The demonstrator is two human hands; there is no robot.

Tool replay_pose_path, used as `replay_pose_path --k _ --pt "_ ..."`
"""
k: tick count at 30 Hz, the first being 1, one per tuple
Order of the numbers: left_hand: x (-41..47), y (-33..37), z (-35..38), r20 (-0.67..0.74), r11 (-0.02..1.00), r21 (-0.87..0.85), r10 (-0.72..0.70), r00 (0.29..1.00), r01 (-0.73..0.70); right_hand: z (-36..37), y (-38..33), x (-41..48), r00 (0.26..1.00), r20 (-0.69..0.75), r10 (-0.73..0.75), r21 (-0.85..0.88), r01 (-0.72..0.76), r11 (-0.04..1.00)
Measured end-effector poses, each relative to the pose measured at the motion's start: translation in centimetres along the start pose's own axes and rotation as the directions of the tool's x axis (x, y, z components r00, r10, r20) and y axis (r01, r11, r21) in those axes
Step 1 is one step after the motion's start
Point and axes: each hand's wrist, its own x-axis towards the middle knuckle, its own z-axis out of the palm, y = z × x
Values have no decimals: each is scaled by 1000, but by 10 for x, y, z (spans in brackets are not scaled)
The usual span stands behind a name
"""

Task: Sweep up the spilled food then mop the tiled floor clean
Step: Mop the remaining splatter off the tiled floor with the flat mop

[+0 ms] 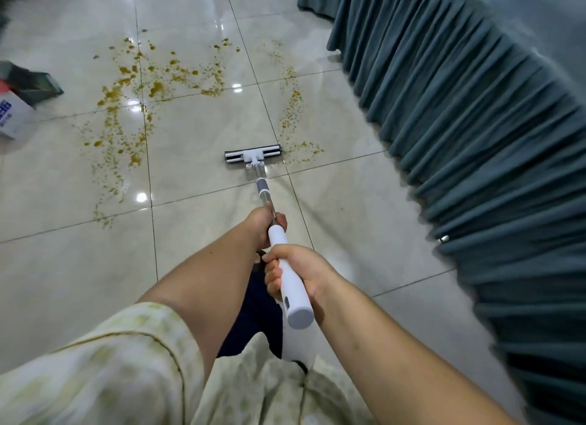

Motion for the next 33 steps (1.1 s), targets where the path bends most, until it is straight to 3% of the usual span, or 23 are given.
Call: replay_pose_path --k 9,14,23,33 --pt "-56 -74 -34 198 960 -259 -56 979 107 -8 72 -56 1000 -3 -8 52 8 999" --pt "-58 -93 -51 206 931 -329 -92 974 158 -14 103 -60 1000 -22 -9 80 11 997" --pt "-67 -99 -89 216 951 -229 -159 963 208 14 160 -60 984 -172 -49 160 77 984" --pt "-92 -59 -113 221 982 -12 -179 959 186 77 169 -59 988 -131 -79 209 106 972"
